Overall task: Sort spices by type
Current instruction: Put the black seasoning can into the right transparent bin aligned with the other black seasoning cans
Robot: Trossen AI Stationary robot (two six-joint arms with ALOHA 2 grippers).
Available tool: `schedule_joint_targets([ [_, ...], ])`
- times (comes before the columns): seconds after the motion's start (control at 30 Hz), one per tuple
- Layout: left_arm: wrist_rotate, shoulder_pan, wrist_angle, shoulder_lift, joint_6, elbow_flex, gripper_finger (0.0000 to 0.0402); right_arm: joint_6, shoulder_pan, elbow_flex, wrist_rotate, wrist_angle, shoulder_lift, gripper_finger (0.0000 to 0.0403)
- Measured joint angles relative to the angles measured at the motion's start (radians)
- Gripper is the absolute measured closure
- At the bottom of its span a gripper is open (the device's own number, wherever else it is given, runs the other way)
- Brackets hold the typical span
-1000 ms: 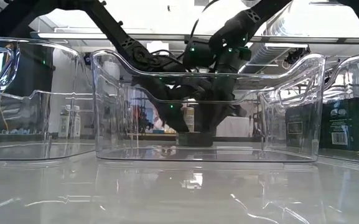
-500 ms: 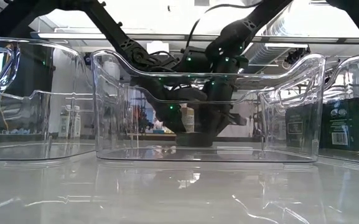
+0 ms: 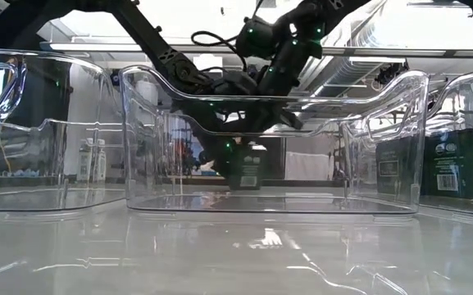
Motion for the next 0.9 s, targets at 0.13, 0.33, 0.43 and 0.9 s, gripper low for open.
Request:
schedule_joint_targets([
  [0.13,0.002,-0.006,-0.019,0.000,-0.001,0.002,0.0402,-0.018,-0.006,0.000,0.016,-0.009,0.002,0.0403],
  [0.33,-0.018,-0.001,-0.061,-0.018,-0.001,0.001,0.0402,-0.058,-0.009,0.004,0.027,-0.019,0.002,0.0403],
  [0.43,-0.074,0.010,-0.109,-0.040,-0.006,0.000,0.0402,-0.079,-0.009,0.029,0.027,-0.037,-0.001,0.0403],
  [0.9,0.235,0.088,-0.175,-0.156,-0.201,-0.049,0.0402,-0.086,-0.009,0.115,0.038,-0.240,-0.031,0.0403],
])
